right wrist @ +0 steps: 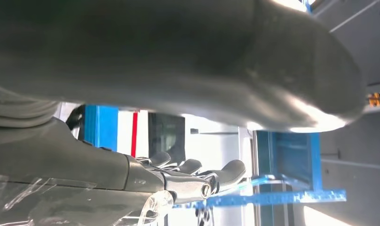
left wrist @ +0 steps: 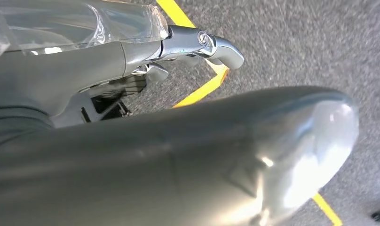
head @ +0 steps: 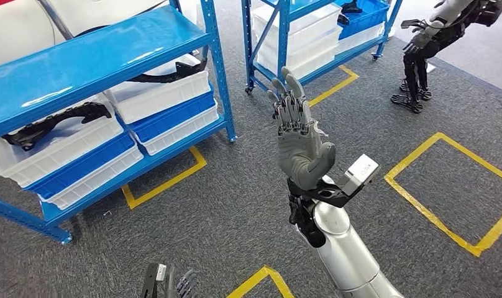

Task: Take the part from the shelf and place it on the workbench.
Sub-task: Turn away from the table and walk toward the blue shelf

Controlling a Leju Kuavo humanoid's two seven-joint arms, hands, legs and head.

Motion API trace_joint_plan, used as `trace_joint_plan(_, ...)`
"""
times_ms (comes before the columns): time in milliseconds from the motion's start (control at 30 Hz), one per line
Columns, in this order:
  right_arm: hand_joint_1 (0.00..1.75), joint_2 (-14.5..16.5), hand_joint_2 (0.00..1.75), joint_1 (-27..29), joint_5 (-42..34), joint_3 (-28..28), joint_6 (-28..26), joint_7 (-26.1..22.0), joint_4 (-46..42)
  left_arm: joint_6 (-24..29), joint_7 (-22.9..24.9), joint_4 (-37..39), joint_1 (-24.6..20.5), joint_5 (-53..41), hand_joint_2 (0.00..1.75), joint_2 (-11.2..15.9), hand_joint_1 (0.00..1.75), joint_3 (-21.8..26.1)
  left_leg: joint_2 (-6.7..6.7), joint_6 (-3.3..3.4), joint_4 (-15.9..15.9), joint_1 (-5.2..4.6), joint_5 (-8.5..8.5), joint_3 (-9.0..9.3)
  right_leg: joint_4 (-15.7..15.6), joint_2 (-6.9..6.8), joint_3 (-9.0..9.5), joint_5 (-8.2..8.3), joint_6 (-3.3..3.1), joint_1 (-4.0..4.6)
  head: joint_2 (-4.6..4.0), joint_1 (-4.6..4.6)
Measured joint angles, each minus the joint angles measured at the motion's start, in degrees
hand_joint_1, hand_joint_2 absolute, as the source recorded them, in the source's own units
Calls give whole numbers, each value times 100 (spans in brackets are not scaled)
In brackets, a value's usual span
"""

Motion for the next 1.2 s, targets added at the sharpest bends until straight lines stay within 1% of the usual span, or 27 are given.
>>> trace_joint_plan(67, 0, 1, 0, -8, 1, 1, 0, 2, 0, 0, 1, -2, -28, 1, 0, 5, 0, -3, 271, 110, -701, -111, 220, 341, -8, -123, 41, -32, 26, 30, 0, 1)
trace_joint_plan(100, 0, 1, 0, -8, 1, 2, 0, 5, 0, 0, 3, -3, -41, 1, 0, 8, 0, -8, 347, 143, -841, -155, 237, 398, -14, -183, 54, -44, 45, 39, 0, 2)
trace_joint_plan(167, 0, 6, 0, -10, 2, 7, 0, 11, 0, 0, 12, -7, -43, 0, 0, 11, 0, -18, 239, 158, -894, -163, 243, 412, -38, -311, 89, -67, 98, 51, 0, 2)
trace_joint_plan(200, 0, 8, 0, -14, 2, 10, 0, 12, 0, -3, 19, -8, -31, 1, 0, 11, 0, -23, 163, 162, -927, -142, 262, 446, -21, -287, 109, -102, 130, 46, 0, 4)
trace_joint_plan(267, 0, 9, 0, -28, 3, 16, 0, 12, 0, -17, 38, -10, -20, 2, 0, 10, 0, -28, 16, 184, -993, -88, 305, 527, 325, -36, -6, -327, 178, 36, 1, 15)
trace_joint_plan(300, 0, 4, 0, -21, 3, 18, 0, 13, 1, -30, 45, -13, -20, 2, 0, 5, 0, -32, -53, 194, -1002, -74, 315, 541, 689, 143, -174, -502, 188, 24, 1, 22)
trace_joint_plan(367, 0, -8, 0, 17, 4, 22, 0, 17, 2, -50, 52, -16, -17, 2, 0, -10, 0, -37, -207, 213, -999, -66, 320, 545, 1470, 304, -594, -777, 200, 23, 0, 28)
trace_joint_plan(400, 0, -17, 0, 38, 1, 23, 0, 19, 2, -55, 54, -17, -6, 3, 0, -16, 0, -38, -295, 213, -995, -63, 317, 547, 1632, 326, -714, -764, 206, 22, 0, 28)
trace_joint_plan(433, 0, -25, 0, 49, -2, 23, 0, 19, 2, -56, 54, -17, 6, 7, 0, -18, 0, -38, -382, 208, -989, -58, 313, 551, 1562, 339, -727, -640, 210, 17, 0, 28)
trace_joint_plan(467, 0, -29, 0, 52, -3, 23, 0, 20, 2, -56, 55, -18, 16, 10, 0, -17, 0, -38, -468, 198, -977, -49, 305, 555, 1269, 373, -630, -426, 215, 7, 0, 28)
trace_joint_plan(500, 0, -33, 0, 51, -4, 23, 1, 20, 3, -57, 55, -19, 21, 13, 0, -17, 0, -38, -551, 178, -959, -38, 291, 554, 837, 485, -459, -181, 227, -18, 0, 29)
trace_joint_plan(533, 0, -34, 0, 50, -4, 23, 7, 25, 5, -58, 54, -20, 19, 15, 0, -17, 0, -38, -623, 149, -927, -37, 271, 536, 448, 635, -295, -14, 234, -45, 0, 29)
trace_joint_plan(600, 0, -41, 0, 54, 4, 28, 47, 65, 22, -62, 53, -23, 16, 22, 0, -18, 0, -38, -743, 90, -880, -31, 244, 483, 30, 821, -123, 119, 208, -69, 0, 28)
trace_joint_plan(633, 0, -44, 0, 55, 13, 33, 78, 105, 46, -64, 52, -23, 21, 33, 0, -17, 0, -38, -796, 62, -874, -25, 241, 454, 8, 803, -115, 104, 169, -54, 0, 27)
trace_joint_plan(667, 0, -47, 0, 54, 40, 44, 112, 158, 81, -66, 51, -24, 30, 50, 0, -14, 0, -38, -847, 41, -877, -7, 243, 437, 1, 718, -117, 112, 122, -52, 1, 27)
trace_joint_plan(700, 0, -49, 0, 52, 83, 58, 144, 217, 126, -67, 50, -24, 42, 71, 0, -10, 0, -38, -818, 15, -852, -3, 226, 421, -7, 652, -108, 113, 82, -49, 1, 28)
trace_joint_plan(733, 0, -51, 0, 49, 149, 83, 173, 272, 194, -67, 47, -25, 48, 89, 0, -7, 0, -38, -713, -17, -746, -1, 159, 367, -16, 577, -99, 115, 46, -52, 1, 20)
trace_joint_plan(767, 0, -57, 0, 50, 233, 118, 207, 314, 286, -67, 44, -26, 48, 104, 0, -3, 0, -38, -564, -51, -519, 1, 37, 261, -25, 502, -90, 113, 16, -59, 1, 10)
trace_joint_plan(833, 0, -80, 0, 80, 378, 205, 274, 370, 535, -68, 37, -28, 41, 116, 0, -3, 0, -39, -269, -121, 250, 18, -316, -124, -25, 354, -81, 95, -22, -42, 0, -10)
trace_joint_plan(867, 0, -94, 0, 105, 423, 251, 306, 407, 673, -68, 35, -28, 45, 119, 0, -3, 0, -39, -212, -144, 635, 34, -454, -328, -24, 277, -79, 85, -31, -37, 0, -10)
trace_joint_plan(900, 0, -107, 0, 130, 458, 295, 338, 467, 818, -70, 39, -28, 56, 119, 0, -3, 0, -40, -185, -157, 863, 45, -503, -459, -24, 196, -76, 74, -34, -33, 0, -11)
trace_joint_plan(933, 0, -119, 0, 149, 485, 343, 371, 542, 974, -74, 47, -28, 67, 119, 0, -1, 0, -41, -167, -160, 857, 51, -445, -471, -24, 119, -68, 62, -32, -31, 0, -11)
trace_joint_plan(967, 0, -128, 0, 159, 503, 393, 406, 621, 1140, -80, 61, -28, 75, 120, 0, 5, 0, -42, -133, -148, 601, 50, -290, -350, -24, 46, -54, 49, -27, -29, 0, -11)
trace_joint_plan(1033, 0, -143, 0, 168, 545, 492, 481, 754, 1517, -92, 94, -33, 61, 131, 0, 28, 0, -43, 88, -83, -304, 5, 90, 114, -25, -92, -5, 16, -1, -15, 0, -10)
trace_joint_plan(1100, 0, -165, 0, 173, 596, 579, 565, 848, 1932, -97, 130, -43, 32, 156, 0, 51, 0, -48, 269, -14, -863, -60, 264, 394, -35, -204, 44, -19, 49, 0, 0, -9)
trace_joint_plan(1133, 0, -177, 0, 180, 618, 624, 618, 897, 2162, -97, 151, -48, 25, 168, 0, 60, 0, -52, 273, 5, -922, -83, 265, 411, -47, -256, 68, -33, 80, 3, 0, -8)
trace_joint_plan(1200, 0, -208, 0, 216, 635, 698, 742, 1044, 2661, -81, 215, -54, 33, 184, 0, 82, 0, -68, 124, 43, -967, -64, 290, 445, -80, -334, 139, -63, 146, -3, 0, -7)
